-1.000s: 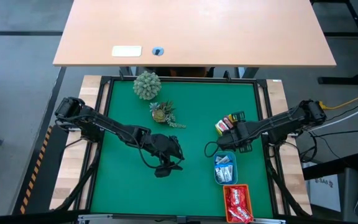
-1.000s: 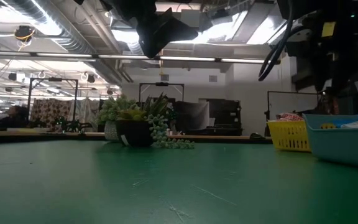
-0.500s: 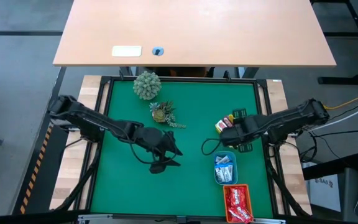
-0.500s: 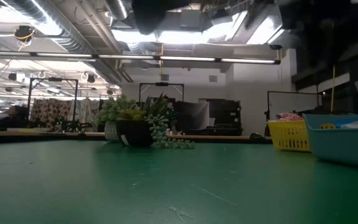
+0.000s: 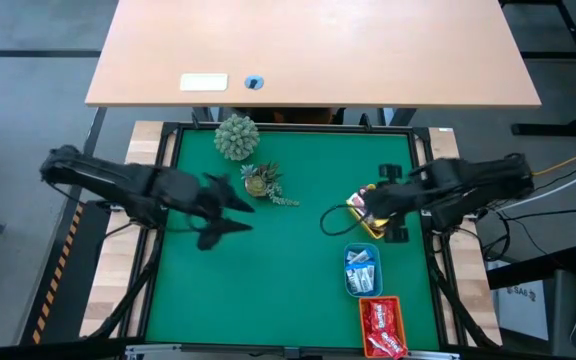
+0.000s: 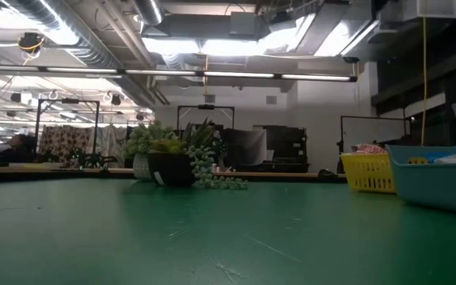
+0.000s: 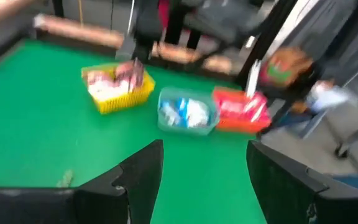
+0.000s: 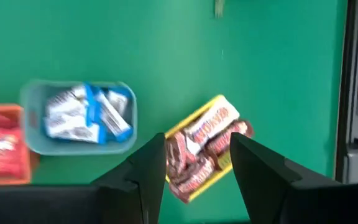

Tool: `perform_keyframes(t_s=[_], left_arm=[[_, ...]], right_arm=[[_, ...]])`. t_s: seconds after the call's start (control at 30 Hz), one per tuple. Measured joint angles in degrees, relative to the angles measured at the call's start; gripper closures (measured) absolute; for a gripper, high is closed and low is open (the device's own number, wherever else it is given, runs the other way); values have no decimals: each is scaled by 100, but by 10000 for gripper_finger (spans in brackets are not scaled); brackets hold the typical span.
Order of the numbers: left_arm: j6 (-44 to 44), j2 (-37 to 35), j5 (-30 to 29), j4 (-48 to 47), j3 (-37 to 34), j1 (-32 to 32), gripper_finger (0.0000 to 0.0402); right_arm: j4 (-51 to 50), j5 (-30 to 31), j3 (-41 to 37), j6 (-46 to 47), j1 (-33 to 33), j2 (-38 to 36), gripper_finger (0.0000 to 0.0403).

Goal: Sort candy
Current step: Return to Home Position

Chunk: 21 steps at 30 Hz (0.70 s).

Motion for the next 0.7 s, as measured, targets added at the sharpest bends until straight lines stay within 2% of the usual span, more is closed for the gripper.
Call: perform_keyframes(t_s=[0.13, 0.4, 0.5, 0.6, 0.7], left_arm=[[1, -825, 0, -150, 0, -2, 179], [131, -2010, -336, -277, 0, 3, 179], [782, -2303, -452, -344, 0, 3, 179], [1225, -2558, -457, -636, 0, 3, 179], [1539, -2728, -462, -948, -1, 3, 179]], right_arm=[[2, -112, 358, 111, 0, -420, 228], [-3, -95, 440, 852, 0, -1552, 228], [30, 99, 440, 1379, -2, -1790, 228], [39, 469, 333, 1363, -2, -1965, 228], [317, 841, -89, 1291, 0, -2205, 229]])
